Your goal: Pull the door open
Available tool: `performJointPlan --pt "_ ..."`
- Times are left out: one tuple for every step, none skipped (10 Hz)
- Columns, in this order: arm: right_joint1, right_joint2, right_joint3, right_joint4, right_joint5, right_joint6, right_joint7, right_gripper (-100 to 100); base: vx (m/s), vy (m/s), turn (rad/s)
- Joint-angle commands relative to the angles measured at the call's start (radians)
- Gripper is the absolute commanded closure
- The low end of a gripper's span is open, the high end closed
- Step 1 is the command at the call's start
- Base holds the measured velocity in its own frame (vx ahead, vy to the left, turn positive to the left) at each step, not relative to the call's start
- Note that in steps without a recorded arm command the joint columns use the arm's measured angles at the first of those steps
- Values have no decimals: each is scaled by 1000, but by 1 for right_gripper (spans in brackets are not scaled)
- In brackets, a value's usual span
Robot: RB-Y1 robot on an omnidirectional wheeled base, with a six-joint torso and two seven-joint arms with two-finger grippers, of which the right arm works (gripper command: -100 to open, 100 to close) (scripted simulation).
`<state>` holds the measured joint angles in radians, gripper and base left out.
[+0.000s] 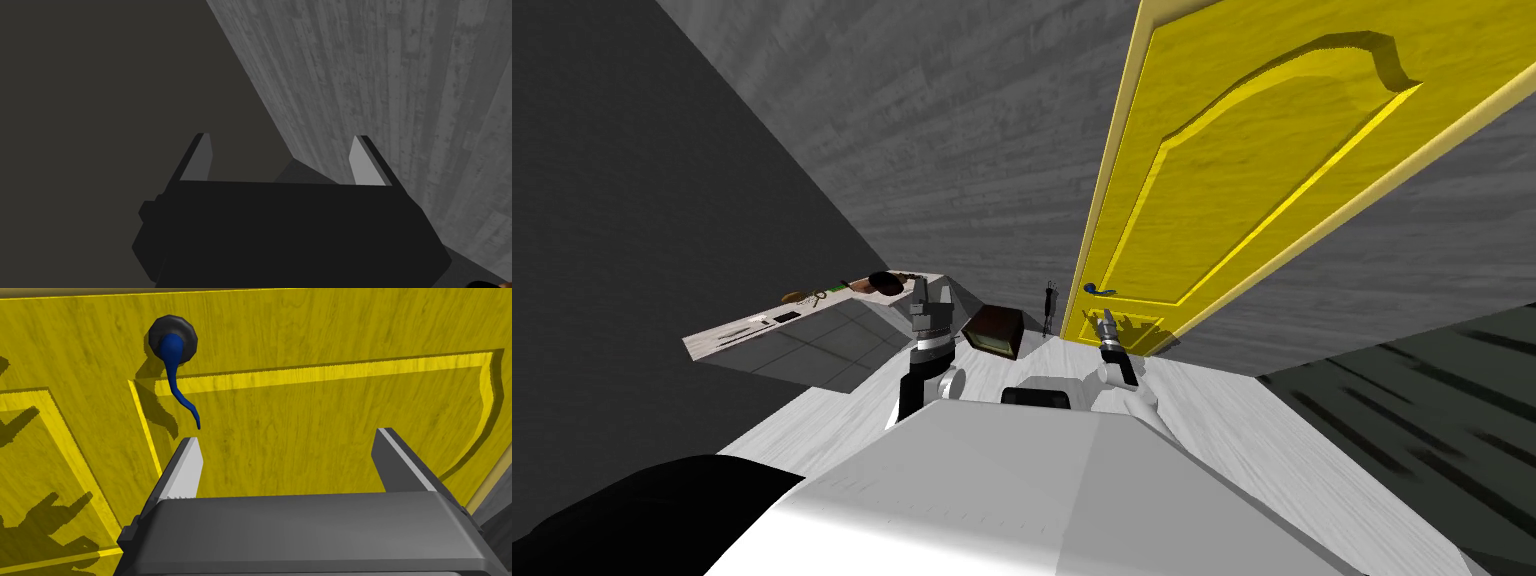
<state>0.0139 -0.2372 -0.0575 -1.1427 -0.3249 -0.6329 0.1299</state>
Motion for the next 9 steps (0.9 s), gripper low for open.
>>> performJointPlan --pt "-21 -11 -2 50 -11 -6 -2 -100 74 -69 86" --pt "-33 -16 -3 87 -18 -9 -2 -100 69 -70 89" --pt "-44 -22 -4 115 -24 -12 -2 -100 78 -81 85" --pt "-55 -27 -5 143 -30 -15 -3 -100 69 -71 87" --pt "-66 -32 -6 171 -36 -17 -3 -100 71 -64 91" --pt "-77 -37 -7 200 -42 -20 -3 -100 72 -76 83" --pt "-88 -42 -7 226 -48 -22 -4 -100 65 -81 91" --pt "-88 -42 -7 227 -48 -22 -4 -100 37 -48 33" --pt "-97 -46 -8 251 -53 -25 -4 -100 30 -38 39"
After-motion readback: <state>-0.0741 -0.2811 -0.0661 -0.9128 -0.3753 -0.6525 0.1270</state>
